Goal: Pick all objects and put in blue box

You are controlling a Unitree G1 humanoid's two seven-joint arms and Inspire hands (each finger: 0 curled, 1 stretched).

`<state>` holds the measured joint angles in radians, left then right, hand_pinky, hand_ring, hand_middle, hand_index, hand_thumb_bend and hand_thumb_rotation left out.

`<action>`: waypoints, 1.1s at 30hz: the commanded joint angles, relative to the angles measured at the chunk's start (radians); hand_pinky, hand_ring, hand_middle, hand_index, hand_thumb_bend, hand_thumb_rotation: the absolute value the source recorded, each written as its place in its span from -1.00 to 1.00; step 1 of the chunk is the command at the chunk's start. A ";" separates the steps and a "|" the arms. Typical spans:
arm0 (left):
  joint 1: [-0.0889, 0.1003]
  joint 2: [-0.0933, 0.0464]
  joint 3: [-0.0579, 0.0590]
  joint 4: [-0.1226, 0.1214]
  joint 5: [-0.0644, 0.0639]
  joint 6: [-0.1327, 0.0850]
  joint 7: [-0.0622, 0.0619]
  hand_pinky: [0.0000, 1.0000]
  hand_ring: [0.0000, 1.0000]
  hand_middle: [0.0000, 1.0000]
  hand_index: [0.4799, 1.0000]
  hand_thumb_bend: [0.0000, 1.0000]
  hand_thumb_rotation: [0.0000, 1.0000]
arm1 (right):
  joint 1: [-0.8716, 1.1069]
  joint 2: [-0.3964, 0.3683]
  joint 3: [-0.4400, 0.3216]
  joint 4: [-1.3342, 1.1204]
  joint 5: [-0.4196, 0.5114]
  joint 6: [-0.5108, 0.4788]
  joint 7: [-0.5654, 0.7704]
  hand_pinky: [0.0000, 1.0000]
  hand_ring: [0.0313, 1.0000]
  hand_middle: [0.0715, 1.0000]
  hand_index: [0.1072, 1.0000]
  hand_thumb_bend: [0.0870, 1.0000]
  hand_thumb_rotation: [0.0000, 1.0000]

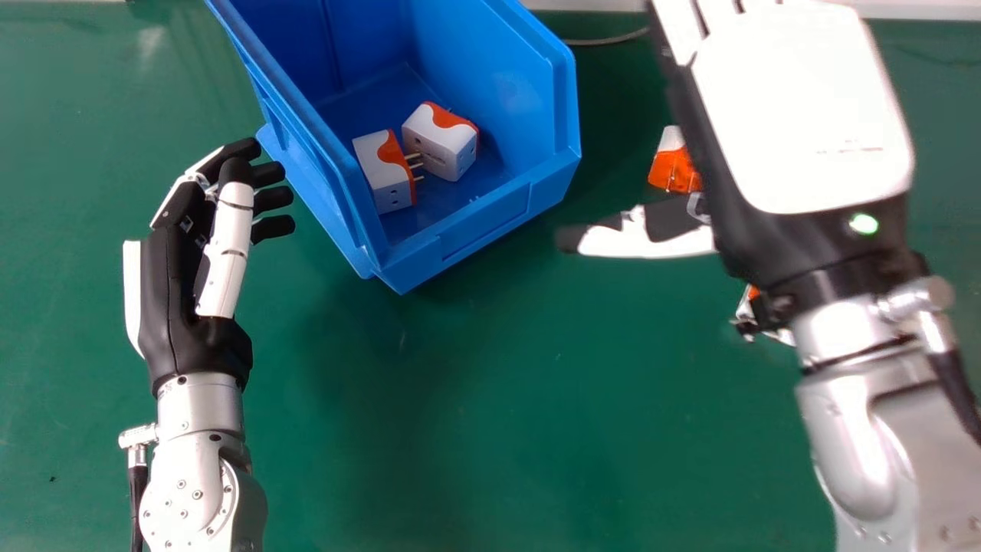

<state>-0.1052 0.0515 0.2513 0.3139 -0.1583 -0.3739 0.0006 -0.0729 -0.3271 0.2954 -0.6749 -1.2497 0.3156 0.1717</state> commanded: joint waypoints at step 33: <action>0.009 0.047 0.019 -0.061 -0.016 0.041 -0.021 0.27 0.34 0.37 -0.05 -0.11 0.24 | -0.256 -0.050 -0.275 0.006 -0.132 0.052 1.151 0.77 0.99 1.00 1.00 1.00 -0.28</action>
<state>-0.0846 0.0893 0.2634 0.2602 -0.1721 -0.3281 -0.0201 -0.3014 -0.3822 0.0333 -0.6755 -1.3469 0.3487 1.3158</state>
